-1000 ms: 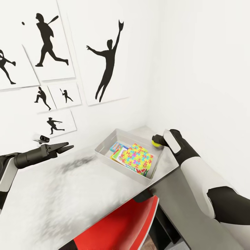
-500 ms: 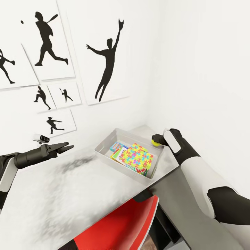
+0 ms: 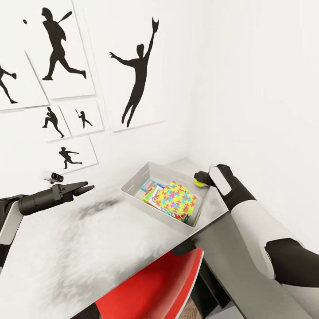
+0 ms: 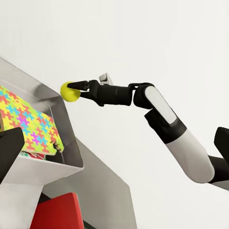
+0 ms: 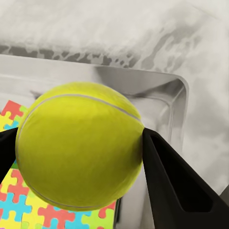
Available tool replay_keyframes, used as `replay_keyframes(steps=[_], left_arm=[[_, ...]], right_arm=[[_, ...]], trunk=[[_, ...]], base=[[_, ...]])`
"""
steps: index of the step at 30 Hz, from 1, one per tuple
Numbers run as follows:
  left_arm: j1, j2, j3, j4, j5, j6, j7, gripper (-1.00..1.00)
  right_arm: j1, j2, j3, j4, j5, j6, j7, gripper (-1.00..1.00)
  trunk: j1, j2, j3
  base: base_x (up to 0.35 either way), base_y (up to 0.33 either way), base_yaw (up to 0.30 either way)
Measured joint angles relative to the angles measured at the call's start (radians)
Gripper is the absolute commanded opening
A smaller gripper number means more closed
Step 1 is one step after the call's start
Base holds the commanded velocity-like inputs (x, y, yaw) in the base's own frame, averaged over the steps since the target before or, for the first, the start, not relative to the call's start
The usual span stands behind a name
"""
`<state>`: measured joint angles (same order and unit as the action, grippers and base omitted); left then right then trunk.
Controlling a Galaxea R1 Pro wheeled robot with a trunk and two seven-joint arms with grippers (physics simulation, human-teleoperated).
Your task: Put all the toys in the child's room - the three board games (two on the bed and one on the table), the two jigsaw puzzles on the table, and the tennis ball on the table - inside the toy box on the table in the child's room.
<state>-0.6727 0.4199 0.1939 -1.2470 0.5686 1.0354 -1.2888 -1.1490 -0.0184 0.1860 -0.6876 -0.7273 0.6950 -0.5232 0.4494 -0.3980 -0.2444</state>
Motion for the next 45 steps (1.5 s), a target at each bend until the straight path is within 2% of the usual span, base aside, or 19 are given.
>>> replay_keyframes(steps=[1, 2, 26, 29, 32, 34, 36, 39, 41, 45], left_arm=[[0.000, 0.000, 0.000, 0.000, 0.000, 0.000, 0.000, 1.00], [0.000, 0.000, 0.000, 0.000, 0.000, 0.000, 0.000, 1.00], [0.000, 0.002, 0.003, 0.000, 0.001, -0.001, -0.001, 1.00], [0.000, 0.007, 0.005, 0.000, 0.000, -0.001, -0.003, 1.00], [0.001, 0.032, 0.009, 0.001, 0.000, 0.001, -0.005, 1.00], [0.004, 0.053, 0.013, 0.003, 0.001, 0.001, -0.006, 1.00], [0.009, 0.075, 0.016, 0.015, 0.003, 0.001, -0.008, 1.00], [0.013, 0.096, 0.017, 0.044, 0.006, 0.000, -0.029, 1.00], [0.019, 0.107, 0.018, 0.088, -0.001, -0.006, -0.084, 1.00], [0.042, 0.118, 0.018, 0.162, -0.007, -0.016, -0.148, 1.00]], right_arm=[[0.001, 0.000, 0.000, 0.000, 0.000, 0.000, 0.000, -1.00], [0.001, 0.000, 0.000, 0.000, 0.000, -0.001, 0.000, 1.00], [0.008, -0.002, -0.007, -0.008, -0.004, 0.014, 0.002, 1.00], [0.017, -0.003, -0.007, -0.065, -0.009, 0.025, 0.002, 1.00], [0.034, -0.009, -0.007, -0.168, -0.012, 0.077, 0.002, 1.00], [0.043, -0.026, -0.008, -0.267, -0.013, 0.113, 0.003, 1.00], [0.065, -0.055, -0.012, -0.368, -0.018, 0.136, 0.006, 1.00], [0.108, -0.085, -0.033, -0.447, -0.056, 0.149, 0.008, 1.00], [0.165, -0.103, -0.067, -0.514, -0.136, 0.157, 0.008, 1.00], [0.246, -0.118, -0.105, -0.586, -0.210, 0.162, 0.008, 1.00]], trunk=[[0.000, 0.000, 0.000], [0.000, 0.000, 0.000], [0.000, 0.000, 0.000], [0.000, 0.000, 0.000], [0.000, 0.000, 0.002], [0.000, 0.000, 0.005], [0.000, 0.000, 0.008], [0.000, 0.000, 0.012], [0.000, 0.000, 0.016], [0.000, 0.000, 0.022]], base=[[0.000, 0.000, 0.002], [0.000, 0.000, 0.001], [0.000, 0.000, 0.000], [0.000, 0.000, -0.005], [-0.002, 0.000, -0.048], [-0.069, 0.000, -0.069], [-0.178, 0.000, -0.075], [-0.256, 0.000, -0.078], [-0.234, 0.000, -0.079], [-0.114, 0.000, -0.082]])
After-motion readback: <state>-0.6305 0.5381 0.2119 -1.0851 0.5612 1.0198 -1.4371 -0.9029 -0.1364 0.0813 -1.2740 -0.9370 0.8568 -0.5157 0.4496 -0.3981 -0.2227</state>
